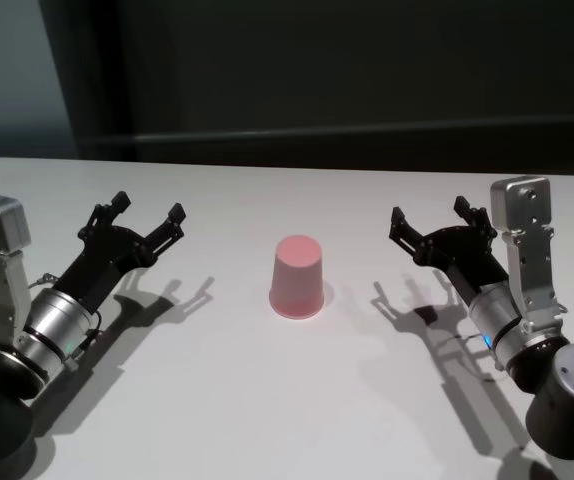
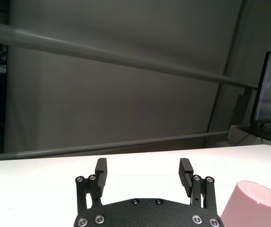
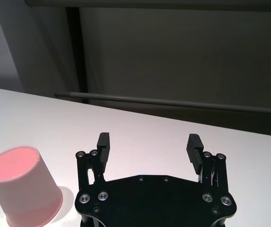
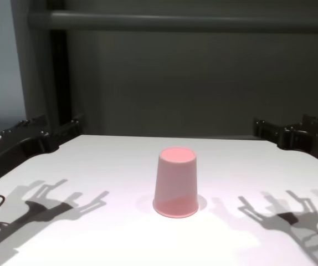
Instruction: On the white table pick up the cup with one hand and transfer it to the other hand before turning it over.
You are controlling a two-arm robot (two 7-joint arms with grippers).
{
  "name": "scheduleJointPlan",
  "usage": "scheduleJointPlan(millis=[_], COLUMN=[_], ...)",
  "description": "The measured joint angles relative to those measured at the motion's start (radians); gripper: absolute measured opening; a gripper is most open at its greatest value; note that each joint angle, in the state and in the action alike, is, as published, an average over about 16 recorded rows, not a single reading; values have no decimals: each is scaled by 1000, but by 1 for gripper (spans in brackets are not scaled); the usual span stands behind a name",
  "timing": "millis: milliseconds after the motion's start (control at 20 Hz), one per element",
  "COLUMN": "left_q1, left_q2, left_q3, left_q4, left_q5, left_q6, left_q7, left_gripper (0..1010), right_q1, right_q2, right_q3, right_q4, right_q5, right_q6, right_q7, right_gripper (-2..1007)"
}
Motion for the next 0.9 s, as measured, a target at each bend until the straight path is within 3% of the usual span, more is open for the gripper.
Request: scheduleJointPlan(millis=[250,450,900], left_q1=[0,0,0], left_q2=[0,0,0], left_q3=[0,0,0], left_q4=[0,0,0], left_q5=[0,0,0], left_q6=[0,0,0], left_q7=[0,0,0], left_gripper=[1003,1003,1003], right_q1=[6,9,0], right_q2=[-21,-35,-63], right_q3=[7,11,30], right_q4=[50,75,97], right_q5=[-6,-15,-52], right_q6=[-32,-40,-47], right_q7=[23,30,1], right_gripper=[1002,1002,1002])
